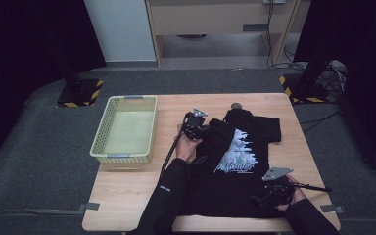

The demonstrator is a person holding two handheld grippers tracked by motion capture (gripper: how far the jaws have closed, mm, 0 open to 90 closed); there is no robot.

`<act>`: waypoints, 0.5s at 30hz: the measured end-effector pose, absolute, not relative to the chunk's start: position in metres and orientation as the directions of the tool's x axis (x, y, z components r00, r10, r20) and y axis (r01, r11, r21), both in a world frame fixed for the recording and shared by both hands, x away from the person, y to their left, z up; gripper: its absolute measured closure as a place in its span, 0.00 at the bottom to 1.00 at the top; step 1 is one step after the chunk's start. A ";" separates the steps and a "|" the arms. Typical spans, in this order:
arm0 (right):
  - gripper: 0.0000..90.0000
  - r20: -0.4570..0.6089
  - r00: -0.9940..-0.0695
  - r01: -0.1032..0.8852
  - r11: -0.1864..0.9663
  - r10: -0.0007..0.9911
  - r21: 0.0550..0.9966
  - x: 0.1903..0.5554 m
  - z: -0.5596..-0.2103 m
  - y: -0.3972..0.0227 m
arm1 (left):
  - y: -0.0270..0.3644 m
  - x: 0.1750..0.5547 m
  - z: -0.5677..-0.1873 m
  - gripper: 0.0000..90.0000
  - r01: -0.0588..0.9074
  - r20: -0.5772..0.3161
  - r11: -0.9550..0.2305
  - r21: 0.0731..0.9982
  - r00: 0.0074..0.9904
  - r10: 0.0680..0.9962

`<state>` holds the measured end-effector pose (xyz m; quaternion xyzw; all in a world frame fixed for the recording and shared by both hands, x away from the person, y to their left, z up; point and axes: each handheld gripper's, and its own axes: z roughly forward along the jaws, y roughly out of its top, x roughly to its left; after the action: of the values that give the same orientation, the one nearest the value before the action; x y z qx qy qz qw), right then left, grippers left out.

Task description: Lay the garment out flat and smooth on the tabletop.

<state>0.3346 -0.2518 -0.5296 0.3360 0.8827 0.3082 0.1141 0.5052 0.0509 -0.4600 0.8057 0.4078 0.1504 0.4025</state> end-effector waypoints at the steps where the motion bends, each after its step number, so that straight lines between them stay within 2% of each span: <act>1: 0.00 0.005 -0.748 0.523 0.584 0.664 0.621 0.335 -0.530 -0.252 | 0.055 0.506 -0.455 0.96 0.533 -0.061 -0.355 0.768 0.612 0.788; 8: 0.00 0.005 -0.746 0.524 0.583 0.666 0.620 0.335 -0.530 -0.252 | 0.090 0.514 -0.421 0.96 0.507 0.103 -0.389 0.769 0.503 0.858; 15: 0.00 0.006 -0.746 0.525 0.583 0.666 0.620 0.335 -0.530 -0.251 | 0.123 0.525 -0.422 0.94 0.553 0.217 -0.407 0.727 0.377 0.900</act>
<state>0.3346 -0.2515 -0.5295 0.3373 0.8823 0.3076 0.1142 0.5247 0.1233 -0.4215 0.7802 0.4655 0.3078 0.2824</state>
